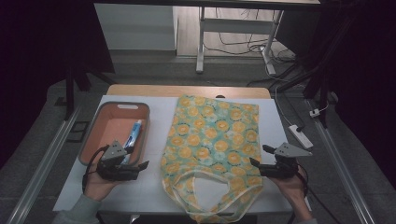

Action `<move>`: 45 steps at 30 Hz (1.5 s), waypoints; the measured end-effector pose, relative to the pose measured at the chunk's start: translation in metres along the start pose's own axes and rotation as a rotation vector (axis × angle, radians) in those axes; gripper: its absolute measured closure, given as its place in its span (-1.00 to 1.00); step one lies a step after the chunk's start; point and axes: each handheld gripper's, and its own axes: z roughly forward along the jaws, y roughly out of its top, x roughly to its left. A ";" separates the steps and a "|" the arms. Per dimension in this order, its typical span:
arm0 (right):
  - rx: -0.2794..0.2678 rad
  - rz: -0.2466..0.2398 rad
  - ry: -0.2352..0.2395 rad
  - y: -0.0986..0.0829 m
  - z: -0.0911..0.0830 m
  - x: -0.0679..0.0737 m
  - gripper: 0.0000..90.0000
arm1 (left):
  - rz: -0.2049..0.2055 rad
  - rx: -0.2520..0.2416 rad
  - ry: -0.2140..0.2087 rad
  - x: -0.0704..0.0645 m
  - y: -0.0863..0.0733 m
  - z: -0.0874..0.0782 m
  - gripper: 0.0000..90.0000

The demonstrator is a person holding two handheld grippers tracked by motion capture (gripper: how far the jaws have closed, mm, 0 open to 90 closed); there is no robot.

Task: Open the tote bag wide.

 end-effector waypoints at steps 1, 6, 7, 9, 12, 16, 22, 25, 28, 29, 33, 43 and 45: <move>-0.001 -0.003 -0.001 0.000 0.000 0.000 -0.44 | 0.000 0.000 -0.002 0.000 0.001 0.000 -0.52; 0.001 0.010 -0.006 -0.001 -0.003 -0.002 -0.43 | 0.002 0.003 -0.008 -0.001 0.002 0.002 -0.52; 0.001 0.010 -0.006 -0.001 -0.003 -0.002 -0.43 | -0.001 -0.001 -0.008 -0.001 0.003 0.002 -0.52; -0.006 0.016 -0.011 -0.003 -0.006 -0.002 -0.41 | -0.007 -0.007 -0.012 0.000 0.004 0.002 -0.52; -0.008 0.024 -0.015 -0.002 -0.008 -0.005 -0.41 | 0.009 -0.006 -0.014 -0.001 0.003 0.001 -0.52; 0.007 0.021 -0.019 -0.005 -0.008 -0.004 -0.41 | 0.025 -0.014 -0.021 -0.004 0.004 0.000 -0.51; 0.000 0.024 -0.007 -0.004 -0.008 -0.002 -0.39 | 0.032 -0.007 -0.019 -0.006 0.006 0.001 -0.51; 0.003 0.018 0.001 -0.003 -0.006 0.000 -0.39 | 0.029 -0.012 -0.019 -0.008 0.007 -0.001 -0.51; 0.007 0.002 0.010 -0.002 -0.006 0.004 -0.39 | 0.032 -0.021 -0.021 -0.010 0.010 -0.003 -0.51; 0.006 -0.002 0.012 -0.001 -0.007 0.006 -0.39 | 0.039 -0.021 -0.023 -0.011 0.010 -0.003 -0.51; 0.003 -0.005 0.021 0.001 -0.008 0.008 -0.38 | 0.067 0.004 -0.031 -0.016 0.010 0.000 -0.51; 0.012 -0.016 0.043 0.001 -0.004 0.012 -0.39 | 0.138 0.048 -0.100 -0.040 0.019 0.012 -0.50; 0.013 -0.020 0.044 0.001 -0.004 0.013 -0.39 | 0.147 0.055 -0.109 -0.043 0.020 0.013 -0.50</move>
